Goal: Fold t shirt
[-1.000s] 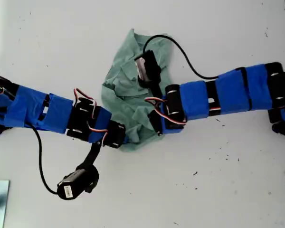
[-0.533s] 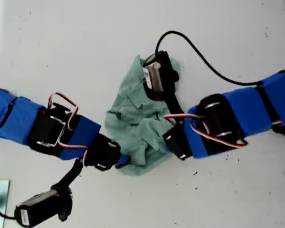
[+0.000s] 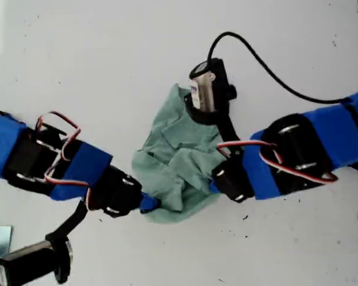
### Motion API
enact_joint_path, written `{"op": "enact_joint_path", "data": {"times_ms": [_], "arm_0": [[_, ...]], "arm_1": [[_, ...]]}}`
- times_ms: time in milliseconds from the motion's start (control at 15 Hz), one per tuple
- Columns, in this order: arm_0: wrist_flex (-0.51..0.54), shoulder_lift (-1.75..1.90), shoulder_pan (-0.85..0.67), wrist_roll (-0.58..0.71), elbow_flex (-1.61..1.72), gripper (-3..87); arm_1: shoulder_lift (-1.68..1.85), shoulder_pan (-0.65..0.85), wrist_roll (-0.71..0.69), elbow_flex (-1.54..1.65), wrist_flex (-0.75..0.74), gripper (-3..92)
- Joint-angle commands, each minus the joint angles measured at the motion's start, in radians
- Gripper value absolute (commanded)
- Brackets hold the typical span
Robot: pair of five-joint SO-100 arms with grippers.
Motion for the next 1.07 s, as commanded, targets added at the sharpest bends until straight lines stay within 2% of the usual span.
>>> {"op": "enact_joint_path", "data": {"times_ms": [0,133,200,267,333,533,667,800,1000], "arm_0": [[0.08,0.129,-0.196,0.117,-0.051,-0.2],[0.115,0.089,-0.362,0.238,-0.049,-0.2],[0.11,0.061,-0.436,0.301,-0.049,11.2],[0.107,0.038,-0.511,0.351,-0.049,21.6],[0.106,0.037,-0.575,0.399,-0.055,26.6],[0.167,0.175,-0.698,0.433,-0.066,25.2],[0.244,0.282,-0.758,0.439,-0.014,25.5],[0.253,0.453,-0.782,0.449,0.146,25.3],[0.232,0.874,-0.787,0.407,0.528,23.5]], "arm_1": [[0.114,0.161,-0.066,0.038,0.015,0.5],[0.175,0.354,-0.127,0.215,-0.066,1.2],[0.19,0.44,-0.124,0.311,-0.101,19.9],[0.189,0.522,-0.13,0.359,-0.1,33.8],[0.215,0.586,-0.156,0.377,-0.1,38.3],[0.476,0.73,-0.213,0.431,-0.118,31.7],[0.661,0.848,-0.256,0.46,-0.017,29.8],[0.844,0.946,-0.302,0.545,0.1,28.3],[1.209,0.956,-0.29,0.842,0.126,25.2]]}}
